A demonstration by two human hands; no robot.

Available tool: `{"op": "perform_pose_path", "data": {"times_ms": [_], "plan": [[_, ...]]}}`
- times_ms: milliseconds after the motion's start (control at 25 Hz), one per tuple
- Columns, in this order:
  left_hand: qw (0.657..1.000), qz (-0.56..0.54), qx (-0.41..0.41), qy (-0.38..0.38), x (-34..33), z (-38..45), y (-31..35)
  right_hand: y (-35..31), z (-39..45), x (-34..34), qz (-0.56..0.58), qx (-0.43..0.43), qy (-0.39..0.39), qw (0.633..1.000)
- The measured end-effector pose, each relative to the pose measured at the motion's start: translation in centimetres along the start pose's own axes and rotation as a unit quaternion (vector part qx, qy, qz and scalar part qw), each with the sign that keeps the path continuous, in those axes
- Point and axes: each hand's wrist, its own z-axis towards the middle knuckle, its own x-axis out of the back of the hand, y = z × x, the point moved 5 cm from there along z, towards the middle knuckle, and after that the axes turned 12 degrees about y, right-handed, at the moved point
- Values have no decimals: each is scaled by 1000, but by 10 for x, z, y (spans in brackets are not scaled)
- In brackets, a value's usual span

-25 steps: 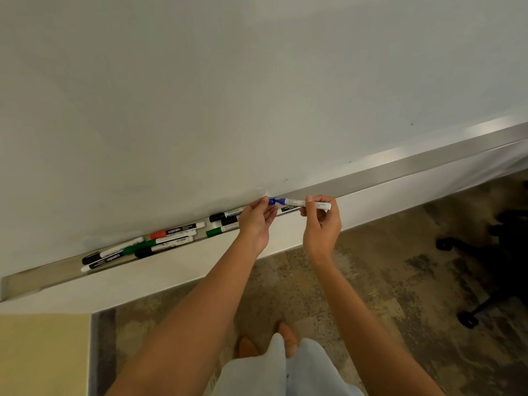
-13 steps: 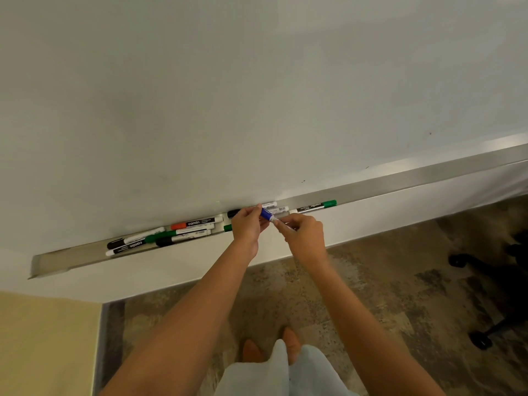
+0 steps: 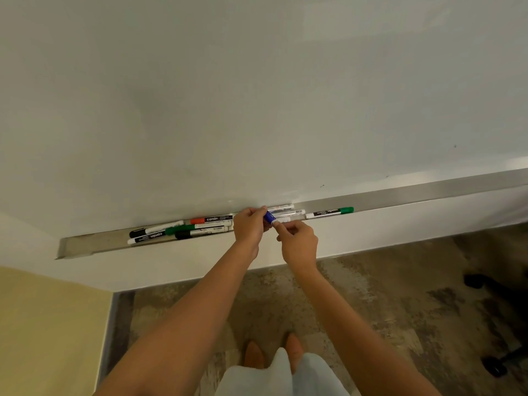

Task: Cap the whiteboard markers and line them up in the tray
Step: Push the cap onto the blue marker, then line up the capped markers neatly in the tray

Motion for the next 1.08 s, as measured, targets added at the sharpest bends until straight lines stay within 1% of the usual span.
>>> {"op": "perform_pose_path", "data": {"times_ms": [80, 160, 240, 280, 320, 360, 400, 440, 520, 560, 600, 640, 760, 840, 960, 1080], "plan": [[1000, 2, -2, -7, 3, 2, 0, 6, -4, -8, 15, -5, -15, 1000], [1000, 16, -19, -19, 4, 0, 1, 9, -4, -13, 8, 25, -49, 998], [998, 45, -40, -26, 2, -5, 2, 11, 8, -9, -18, 79, -81, 993], [997, 55, -47, -20, 2, -7, 2, 13, 19, -3, -47, 115, -82, 989], [997, 61, -53, -10, 6, -6, 2, 14, 33, 4, -95, 159, -62, 981], [996, 66, -57, 0, 8, -5, 1, 16, 51, 17, -158, 204, -19, 966], [996, 72, -59, 13, 15, -2, 1, 17, 69, 29, -220, 247, 26, 944], [995, 75, -61, 29, 23, 2, 0, 17, 86, 38, -271, 280, 55, 919], [992, 85, -70, 69, 43, 12, -3, 21, 114, 48, -349, 324, 70, 877], [989, 90, -74, 91, 52, 16, -4, 25, 124, 51, -370, 336, 71, 863], [987, 94, -76, 110, 60, 20, -6, 29, 131, 53, -376, 344, 71, 858], [984, 98, -76, 125, 67, 23, -7, 31, 136, 53, -367, 348, 72, 860], [980, 114, -83, 142, 79, 32, -6, 35, 135, 53, -280, 331, 95, 896], [972, 131, -120, 153, 91, 39, 0, 32, 125, 44, -222, 329, 104, 912], [944, 195, -198, 180, 114, 46, 13, 24, 98, 9, -175, 352, 56, 918], [896, 284, -255, 225, 145, 53, 21, 15, 59, -37, -167, 396, -29, 902]]}}
